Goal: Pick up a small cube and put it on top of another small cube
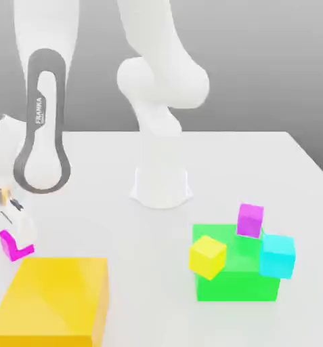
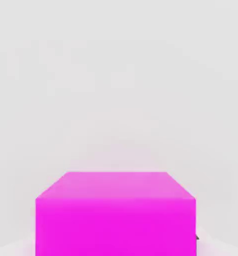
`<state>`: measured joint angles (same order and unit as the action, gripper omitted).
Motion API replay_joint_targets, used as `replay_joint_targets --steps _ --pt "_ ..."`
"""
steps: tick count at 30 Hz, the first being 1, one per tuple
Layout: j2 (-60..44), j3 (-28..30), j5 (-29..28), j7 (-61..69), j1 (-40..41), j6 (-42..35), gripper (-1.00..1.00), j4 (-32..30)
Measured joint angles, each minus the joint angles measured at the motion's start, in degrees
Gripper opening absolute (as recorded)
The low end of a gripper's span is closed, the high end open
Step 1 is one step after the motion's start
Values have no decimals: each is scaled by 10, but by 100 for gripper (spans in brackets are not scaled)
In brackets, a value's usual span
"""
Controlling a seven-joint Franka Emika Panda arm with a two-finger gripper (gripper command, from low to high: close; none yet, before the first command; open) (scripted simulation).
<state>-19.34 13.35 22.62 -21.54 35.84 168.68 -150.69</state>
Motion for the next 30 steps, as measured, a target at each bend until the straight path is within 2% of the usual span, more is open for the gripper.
replay_joint_targets --steps 6,13,22,26,27,30 --pt "114 82 -135 -103 -57 -82 -100 -26" --pt "231 -15 -175 -253 -237 -184 -100 -32" --pt "353 -190 -187 -420 -382 -298 -100 -39" --pt "303 -221 -197 -448 -397 -233 -100 -55" --pt "286 -222 -199 -451 -397 -211 100 -60" --pt "286 -222 -199 -451 -397 -211 100 -60"
